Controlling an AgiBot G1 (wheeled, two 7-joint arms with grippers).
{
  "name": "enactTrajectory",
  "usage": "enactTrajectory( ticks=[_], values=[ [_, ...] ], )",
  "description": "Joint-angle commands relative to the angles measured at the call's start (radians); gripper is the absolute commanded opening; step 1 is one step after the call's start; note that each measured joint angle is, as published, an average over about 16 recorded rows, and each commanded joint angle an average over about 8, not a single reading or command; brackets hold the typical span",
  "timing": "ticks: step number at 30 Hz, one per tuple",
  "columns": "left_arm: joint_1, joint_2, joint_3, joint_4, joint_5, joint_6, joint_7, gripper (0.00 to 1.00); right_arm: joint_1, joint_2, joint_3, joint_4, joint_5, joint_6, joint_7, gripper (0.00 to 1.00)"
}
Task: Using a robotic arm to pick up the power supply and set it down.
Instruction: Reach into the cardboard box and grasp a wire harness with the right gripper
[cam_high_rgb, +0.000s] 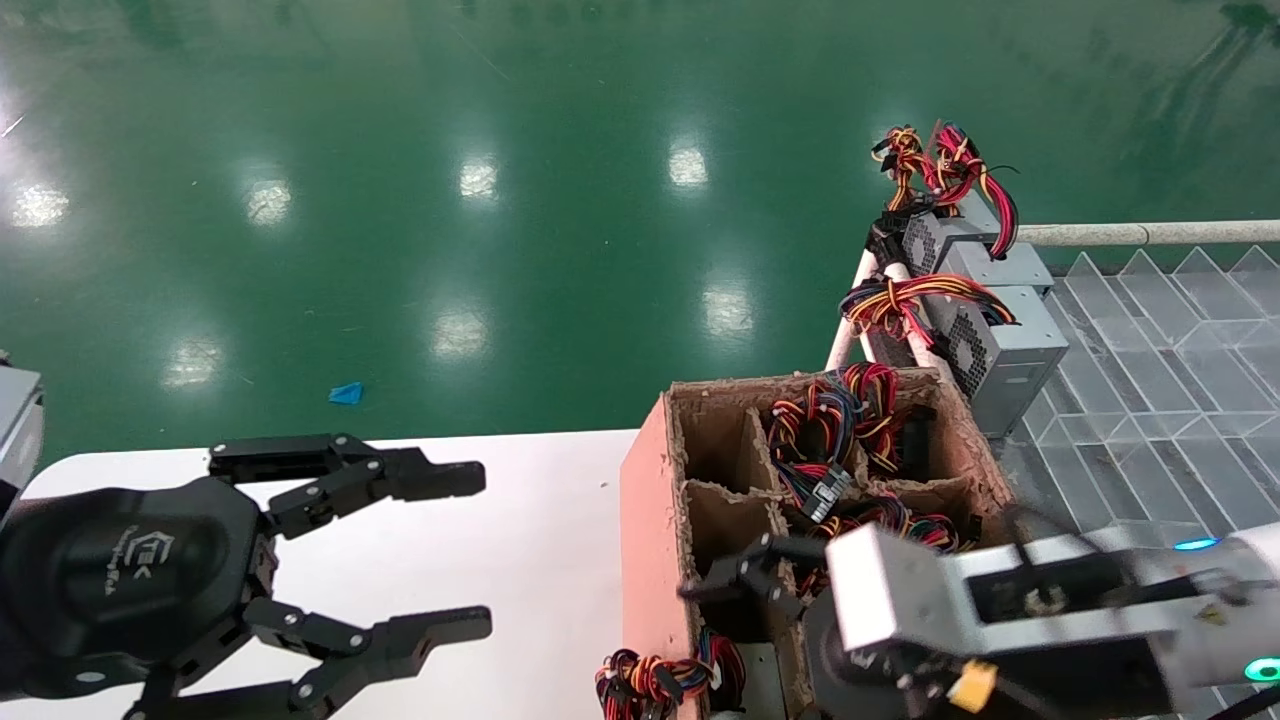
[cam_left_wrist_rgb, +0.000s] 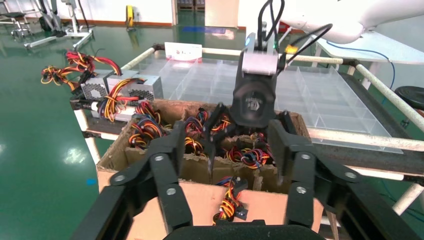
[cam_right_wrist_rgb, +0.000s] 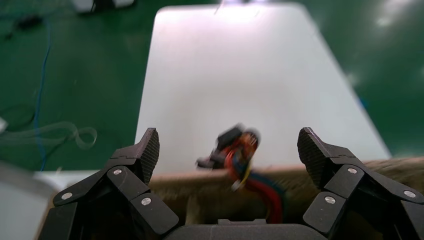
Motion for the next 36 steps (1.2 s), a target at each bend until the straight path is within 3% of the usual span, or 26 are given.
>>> enactTrajectory(
  ticks=[1, 14, 36],
  values=[
    [0.000, 0.000, 0.000, 0.000, 0.000, 0.000, 0.000, 0.00, 0.019, -0.020, -0.024, -0.018, -0.032, -0.013, -0.011, 0.00],
    [0.000, 0.000, 0.000, 0.000, 0.000, 0.000, 0.000, 0.00, 0.063, -0.059, -0.092, -0.103, -0.057, -0.012, -0.071, 0.00],
    [0.000, 0.000, 0.000, 0.000, 0.000, 0.000, 0.000, 0.00, 0.098, -0.026, -0.136, -0.075, -0.068, 0.002, -0.057, 0.00]
  ],
)
